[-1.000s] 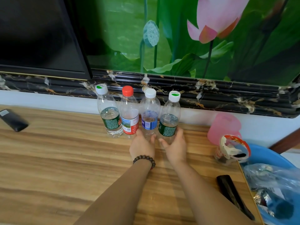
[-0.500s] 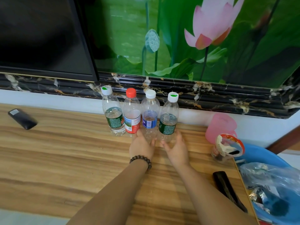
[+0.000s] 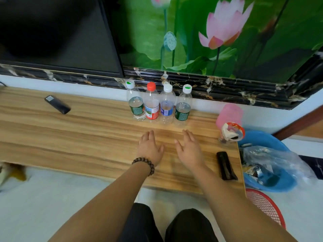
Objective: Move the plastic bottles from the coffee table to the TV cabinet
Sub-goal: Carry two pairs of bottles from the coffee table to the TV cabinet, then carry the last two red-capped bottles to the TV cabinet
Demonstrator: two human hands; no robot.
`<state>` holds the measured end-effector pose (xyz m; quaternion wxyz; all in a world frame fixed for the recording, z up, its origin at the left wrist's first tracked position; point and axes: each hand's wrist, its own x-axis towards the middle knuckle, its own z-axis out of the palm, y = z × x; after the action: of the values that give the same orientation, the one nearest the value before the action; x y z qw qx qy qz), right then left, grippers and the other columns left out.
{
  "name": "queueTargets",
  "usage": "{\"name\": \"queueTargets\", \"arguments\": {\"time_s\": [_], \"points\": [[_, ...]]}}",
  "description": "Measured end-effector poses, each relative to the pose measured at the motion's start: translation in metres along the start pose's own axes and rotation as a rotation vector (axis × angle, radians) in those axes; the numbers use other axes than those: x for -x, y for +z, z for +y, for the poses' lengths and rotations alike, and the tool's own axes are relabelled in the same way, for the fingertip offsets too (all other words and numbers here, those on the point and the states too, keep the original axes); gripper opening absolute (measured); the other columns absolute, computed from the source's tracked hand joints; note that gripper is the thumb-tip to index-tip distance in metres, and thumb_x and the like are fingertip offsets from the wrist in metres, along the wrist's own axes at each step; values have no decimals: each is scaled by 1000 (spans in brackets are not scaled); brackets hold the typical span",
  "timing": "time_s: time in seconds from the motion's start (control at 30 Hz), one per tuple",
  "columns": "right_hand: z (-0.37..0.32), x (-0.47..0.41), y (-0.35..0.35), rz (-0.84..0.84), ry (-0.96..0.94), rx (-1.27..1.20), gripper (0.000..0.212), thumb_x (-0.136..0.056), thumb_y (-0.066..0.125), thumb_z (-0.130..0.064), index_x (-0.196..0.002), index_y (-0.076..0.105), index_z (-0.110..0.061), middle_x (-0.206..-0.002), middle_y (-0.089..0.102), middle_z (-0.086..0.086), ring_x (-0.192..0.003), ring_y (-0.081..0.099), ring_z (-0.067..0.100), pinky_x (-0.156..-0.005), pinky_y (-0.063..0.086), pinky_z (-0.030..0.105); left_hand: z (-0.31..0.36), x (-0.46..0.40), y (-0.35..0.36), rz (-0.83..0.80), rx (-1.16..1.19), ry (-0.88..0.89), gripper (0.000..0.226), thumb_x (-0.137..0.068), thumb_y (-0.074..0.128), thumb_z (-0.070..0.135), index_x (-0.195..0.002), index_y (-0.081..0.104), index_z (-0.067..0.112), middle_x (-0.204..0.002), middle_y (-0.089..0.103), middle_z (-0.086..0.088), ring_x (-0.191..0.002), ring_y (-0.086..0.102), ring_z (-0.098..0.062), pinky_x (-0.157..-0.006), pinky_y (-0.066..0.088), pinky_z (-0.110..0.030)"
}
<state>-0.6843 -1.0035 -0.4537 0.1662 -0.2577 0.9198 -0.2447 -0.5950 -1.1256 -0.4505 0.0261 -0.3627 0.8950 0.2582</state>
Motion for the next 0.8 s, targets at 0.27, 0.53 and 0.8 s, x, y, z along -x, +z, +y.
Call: {"name": "queueTargets", "arguments": {"time_s": [0.27, 0.53, 0.8], "points": [[-102, 60, -91, -145, -88, 96, 60, -98, 39, -39, -149, 26, -11, -158, 24, 8, -147, 18, 23, -120, 18, 33, 12, 87, -142, -14, -73, -143, 74, -92, 42, 51, -150, 18, 12, -157, 24, -7, -144, 21, -23, -117, 21, -38], [-221, 126, -179, -274, -362, 200, 57, -98, 40, -35, -147, 29, -8, -157, 27, 11, -147, 21, 25, -120, 20, 36, 17, 193, -272, 55, 19, -332, 72, -93, 41, 51, -150, 18, 13, -157, 23, -6, -144, 23, -23, -116, 24, -40], [-272, 196, -199, -367, -575, 226, 54, -97, 42, -36, -144, 35, -11, -155, 30, 10, -144, 28, 25, -117, 28, 36, 8, 303, -327, 286, 124, -556, 70, -94, 41, 49, -149, 21, 12, -155, 28, -6, -142, 26, -22, -116, 26, -37]]}}
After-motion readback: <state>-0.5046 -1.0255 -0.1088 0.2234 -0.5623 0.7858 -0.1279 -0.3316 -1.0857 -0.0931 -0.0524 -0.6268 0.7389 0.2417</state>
